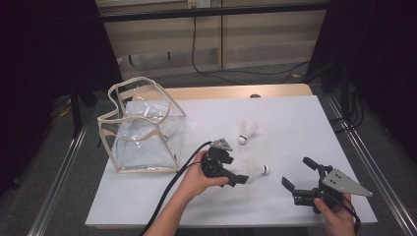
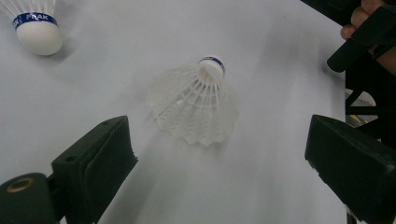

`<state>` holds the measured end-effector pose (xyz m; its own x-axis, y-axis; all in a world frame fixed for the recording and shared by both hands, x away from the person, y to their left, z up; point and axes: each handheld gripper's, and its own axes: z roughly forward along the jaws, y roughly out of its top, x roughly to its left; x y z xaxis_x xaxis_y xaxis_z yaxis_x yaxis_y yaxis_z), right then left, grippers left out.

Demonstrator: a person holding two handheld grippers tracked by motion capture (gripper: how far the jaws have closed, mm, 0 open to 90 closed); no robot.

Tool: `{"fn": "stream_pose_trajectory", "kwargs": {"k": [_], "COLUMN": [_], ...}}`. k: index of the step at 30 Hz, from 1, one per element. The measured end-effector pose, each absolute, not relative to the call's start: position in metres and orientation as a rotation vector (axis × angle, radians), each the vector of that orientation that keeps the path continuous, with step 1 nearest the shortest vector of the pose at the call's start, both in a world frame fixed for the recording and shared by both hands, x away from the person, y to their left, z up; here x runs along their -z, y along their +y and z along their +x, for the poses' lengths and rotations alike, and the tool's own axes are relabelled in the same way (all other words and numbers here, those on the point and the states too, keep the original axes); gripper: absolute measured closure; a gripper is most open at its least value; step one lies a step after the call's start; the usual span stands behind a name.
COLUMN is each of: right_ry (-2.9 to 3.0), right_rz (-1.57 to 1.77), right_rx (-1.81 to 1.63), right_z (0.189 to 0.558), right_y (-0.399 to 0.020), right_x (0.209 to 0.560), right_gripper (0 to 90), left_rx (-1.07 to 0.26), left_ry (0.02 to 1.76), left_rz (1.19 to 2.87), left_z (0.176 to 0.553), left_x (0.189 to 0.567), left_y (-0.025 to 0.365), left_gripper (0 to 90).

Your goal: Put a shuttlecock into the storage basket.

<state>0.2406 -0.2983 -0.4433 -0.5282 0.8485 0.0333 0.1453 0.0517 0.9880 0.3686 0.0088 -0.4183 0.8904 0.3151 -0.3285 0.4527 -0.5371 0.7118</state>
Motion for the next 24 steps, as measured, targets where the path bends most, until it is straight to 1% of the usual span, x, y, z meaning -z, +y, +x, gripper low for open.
{"fn": "stream_pose_trajectory", "kwargs": {"k": [17,24], "right_ry": [1.733,1.732], "right_rz": [1.003,0.999], "right_rx": [-1.526,-1.525], "right_z": [0.239,0.240], "right_y": [-0.300,-0.300], "right_x": [0.443,0.443], "right_gripper": [1.5,1.5], "left_rx": [0.187,0.174], "left_ry": [0.544,0.540], "left_rz": [2.177,2.194], "left_z": [0.366,0.364], "left_x": [0.422,0.425], "left_y": [-0.001,-0.005], "left_gripper": [9.4,12.1]}}
